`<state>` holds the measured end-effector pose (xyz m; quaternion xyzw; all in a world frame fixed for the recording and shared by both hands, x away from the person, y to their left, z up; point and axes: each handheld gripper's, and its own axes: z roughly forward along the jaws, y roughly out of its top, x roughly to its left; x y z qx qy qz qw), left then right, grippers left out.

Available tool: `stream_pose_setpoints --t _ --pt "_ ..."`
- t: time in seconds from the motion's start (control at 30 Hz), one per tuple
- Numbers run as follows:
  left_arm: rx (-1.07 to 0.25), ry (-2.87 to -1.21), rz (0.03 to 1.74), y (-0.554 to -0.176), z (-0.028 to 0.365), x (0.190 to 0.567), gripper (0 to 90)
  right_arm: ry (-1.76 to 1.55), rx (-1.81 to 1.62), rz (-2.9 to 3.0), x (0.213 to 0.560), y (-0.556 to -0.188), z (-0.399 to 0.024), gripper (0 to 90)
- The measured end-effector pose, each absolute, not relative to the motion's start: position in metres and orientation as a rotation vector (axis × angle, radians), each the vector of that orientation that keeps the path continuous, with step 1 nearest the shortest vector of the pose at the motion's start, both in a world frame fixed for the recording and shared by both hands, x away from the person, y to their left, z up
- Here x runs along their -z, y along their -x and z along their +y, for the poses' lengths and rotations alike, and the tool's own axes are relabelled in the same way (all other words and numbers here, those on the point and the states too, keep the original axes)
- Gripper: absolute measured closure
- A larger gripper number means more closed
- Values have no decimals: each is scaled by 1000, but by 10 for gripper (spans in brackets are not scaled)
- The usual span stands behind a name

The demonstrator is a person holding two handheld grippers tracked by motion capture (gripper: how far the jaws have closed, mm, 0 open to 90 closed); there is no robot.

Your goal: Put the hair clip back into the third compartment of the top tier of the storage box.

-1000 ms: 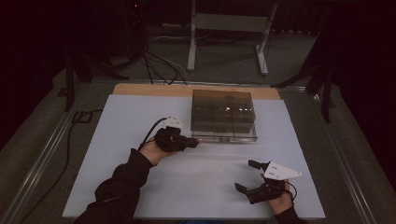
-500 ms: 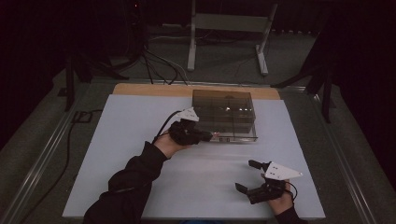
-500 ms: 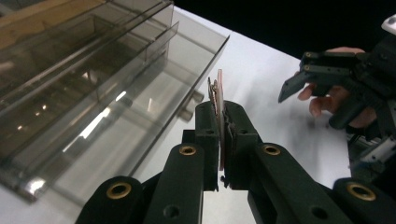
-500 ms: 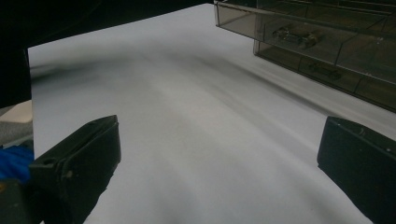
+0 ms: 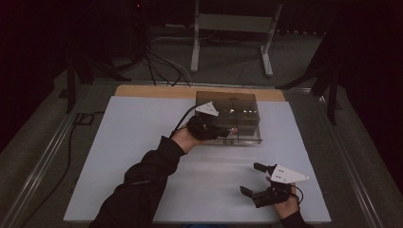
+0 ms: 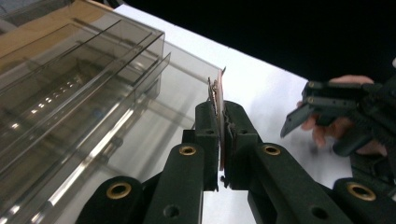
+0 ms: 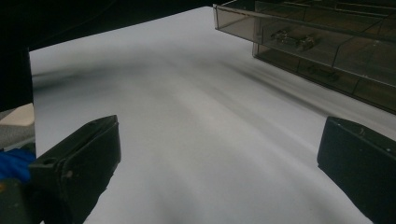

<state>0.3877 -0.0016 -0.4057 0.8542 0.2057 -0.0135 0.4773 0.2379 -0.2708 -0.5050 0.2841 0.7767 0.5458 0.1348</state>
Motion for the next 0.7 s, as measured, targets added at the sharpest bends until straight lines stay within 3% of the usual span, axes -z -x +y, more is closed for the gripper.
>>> stream_pose_setpoints --t 0.7 --pt "72 -2085 536 -412 -51 410 871 -830 -1595 2246 505 -238 -272 0"
